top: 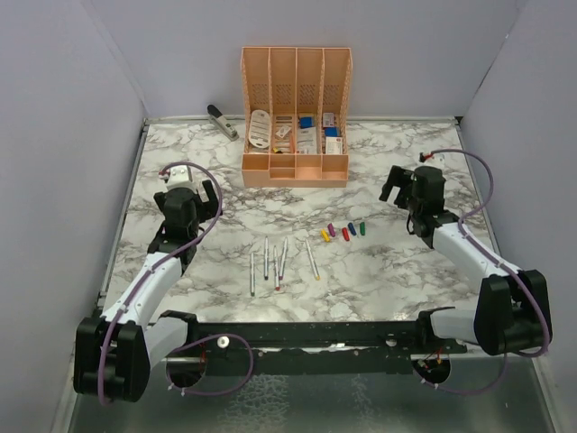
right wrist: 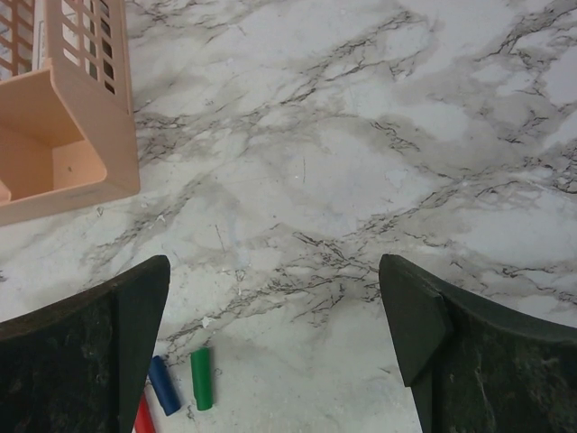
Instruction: Insert the pens into the pen caps
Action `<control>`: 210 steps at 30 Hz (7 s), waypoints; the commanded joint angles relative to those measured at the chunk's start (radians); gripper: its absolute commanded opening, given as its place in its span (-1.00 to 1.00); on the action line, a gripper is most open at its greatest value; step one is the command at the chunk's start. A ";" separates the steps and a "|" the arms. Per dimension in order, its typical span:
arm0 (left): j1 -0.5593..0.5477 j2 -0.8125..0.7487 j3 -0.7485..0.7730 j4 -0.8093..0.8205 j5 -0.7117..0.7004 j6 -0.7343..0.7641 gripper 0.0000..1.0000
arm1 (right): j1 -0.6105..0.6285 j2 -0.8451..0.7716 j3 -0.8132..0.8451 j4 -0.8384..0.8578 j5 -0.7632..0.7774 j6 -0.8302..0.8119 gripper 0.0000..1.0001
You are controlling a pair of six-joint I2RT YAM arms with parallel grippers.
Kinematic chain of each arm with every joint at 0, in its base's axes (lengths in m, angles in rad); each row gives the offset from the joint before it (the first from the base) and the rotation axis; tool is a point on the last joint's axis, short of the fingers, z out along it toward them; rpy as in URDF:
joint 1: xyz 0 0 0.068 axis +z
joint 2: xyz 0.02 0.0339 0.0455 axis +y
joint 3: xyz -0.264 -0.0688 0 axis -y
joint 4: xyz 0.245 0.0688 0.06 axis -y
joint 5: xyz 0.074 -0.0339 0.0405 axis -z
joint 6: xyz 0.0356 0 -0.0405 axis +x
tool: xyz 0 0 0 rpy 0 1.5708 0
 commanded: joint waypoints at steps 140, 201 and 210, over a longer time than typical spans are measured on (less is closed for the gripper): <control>-0.024 -0.120 0.056 -0.353 -0.481 -0.257 0.92 | 0.898 0.619 0.818 -0.421 -0.131 0.009 -0.98; -0.203 0.287 0.312 0.456 1.277 -0.130 0.16 | 0.605 0.058 0.103 0.720 -0.454 0.202 -0.98; -0.214 0.283 0.301 0.490 1.233 -0.155 0.10 | 0.606 0.060 0.103 0.707 -0.467 0.195 -0.98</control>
